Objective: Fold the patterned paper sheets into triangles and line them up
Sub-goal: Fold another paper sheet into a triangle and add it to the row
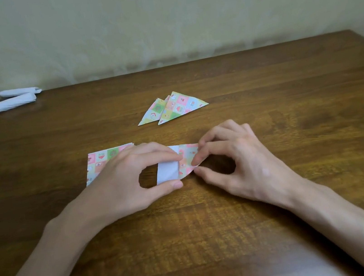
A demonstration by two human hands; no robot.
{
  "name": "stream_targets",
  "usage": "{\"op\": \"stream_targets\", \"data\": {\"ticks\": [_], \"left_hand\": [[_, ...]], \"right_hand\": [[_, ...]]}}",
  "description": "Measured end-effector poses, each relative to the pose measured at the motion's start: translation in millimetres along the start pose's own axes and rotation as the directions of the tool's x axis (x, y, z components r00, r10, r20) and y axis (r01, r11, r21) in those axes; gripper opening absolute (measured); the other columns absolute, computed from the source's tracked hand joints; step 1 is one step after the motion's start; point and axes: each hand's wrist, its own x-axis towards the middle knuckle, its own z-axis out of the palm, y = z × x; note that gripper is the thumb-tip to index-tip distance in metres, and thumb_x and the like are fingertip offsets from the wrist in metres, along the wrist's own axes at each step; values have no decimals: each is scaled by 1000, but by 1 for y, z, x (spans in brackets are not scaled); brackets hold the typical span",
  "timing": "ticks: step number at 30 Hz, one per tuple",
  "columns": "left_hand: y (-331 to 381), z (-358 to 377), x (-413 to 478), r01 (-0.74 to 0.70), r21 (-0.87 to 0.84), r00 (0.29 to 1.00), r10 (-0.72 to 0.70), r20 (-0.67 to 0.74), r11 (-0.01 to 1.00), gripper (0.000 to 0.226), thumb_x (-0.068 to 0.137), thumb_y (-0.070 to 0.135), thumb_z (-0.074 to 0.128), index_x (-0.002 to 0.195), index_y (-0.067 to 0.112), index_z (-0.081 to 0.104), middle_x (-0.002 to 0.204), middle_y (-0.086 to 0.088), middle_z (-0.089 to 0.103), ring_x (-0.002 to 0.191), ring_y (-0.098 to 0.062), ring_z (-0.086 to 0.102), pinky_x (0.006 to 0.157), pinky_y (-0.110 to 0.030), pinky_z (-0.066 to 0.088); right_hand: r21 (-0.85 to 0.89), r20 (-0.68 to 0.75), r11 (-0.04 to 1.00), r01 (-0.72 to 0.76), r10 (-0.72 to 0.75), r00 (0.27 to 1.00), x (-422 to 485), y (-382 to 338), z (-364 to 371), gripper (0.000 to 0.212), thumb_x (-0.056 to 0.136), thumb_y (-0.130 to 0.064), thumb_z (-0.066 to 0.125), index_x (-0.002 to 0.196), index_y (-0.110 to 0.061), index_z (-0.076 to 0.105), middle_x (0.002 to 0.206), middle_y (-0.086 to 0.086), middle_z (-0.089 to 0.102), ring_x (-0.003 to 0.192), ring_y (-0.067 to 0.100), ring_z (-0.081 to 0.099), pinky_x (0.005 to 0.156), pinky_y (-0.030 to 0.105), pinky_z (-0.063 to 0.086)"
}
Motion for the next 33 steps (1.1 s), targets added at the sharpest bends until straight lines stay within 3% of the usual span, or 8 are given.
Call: {"op": "stream_targets", "data": {"ticks": [5,10,15,19,21,23,27,33], "left_hand": [[13,9,1,-73,135,988,90,-123,988,36,91,61,62,109,32,75,108,21,71,106,1,65,95,-32,47],[22,11,-1,-203,174,977,211,-27,964,36,93,54,70,116,27,76,117,17,70,113,-2,63,93,-36,51],[19,8,-4,-261,221,962,273,-27,940,34,93,47,75,118,23,77,118,12,72,113,-6,66,93,-37,53],[13,6,-5,-259,190,963,268,-20,947,39,87,52,77,115,26,79,120,15,73,119,-3,64,101,-33,50],[8,3,-4,-257,183,964,265,-23,949,35,85,49,77,114,29,79,123,17,72,123,-1,61,111,-20,38],[6,2,-3,-265,202,960,277,-37,943,30,88,43,75,114,30,80,124,17,72,124,-2,60,111,-16,32],[7,8,-3,-322,251,934,349,-74,913,24,95,32,71,116,23,80,121,12,74,119,-9,67,93,-40,55],[11,9,-3,-310,242,933,343,-108,919,18,101,28,68,110,19,80,108,9,77,102,-9,72,84,-37,57]], "right_hand": [[-41,41,999,18,-16,999,-1,4,-1,23,94,-52,58,105,-39,74,113,-21,65,112,5,56,96,35,38],[-40,18,999,4,-3,1000,0,12,-5,24,93,-51,60,96,-33,76,114,-22,70,112,-3,61,110,32,35],[22,45,1000,8,-9,999,2,20,-5,19,90,-52,71,96,-34,75,116,-20,70,117,-7,60,120,32,28],[92,63,995,-33,27,998,4,20,-6,11,89,-43,79,95,-34,76,118,-20,70,119,-8,60,122,36,28],[106,64,993,-45,39,997,3,20,-6,9,90,-41,79,95,-34,76,118,-21,70,119,-8,60,122,37,29],[107,48,993,-44,39,998,3,19,-5,6,93,-37,76,96,-32,76,116,-21,71,118,-8,60,121,37,30],[100,16,995,-28,27,1000,2,16,-2,10,96,-37,70,99,-29,76,115,-22,71,119,-8,60,120,36,32],[108,41,994,-31,27,999,2,13,-2,11,94,-31,70,103,-30,78,125,-17,69,123,-6,58,120,35,33]]}}
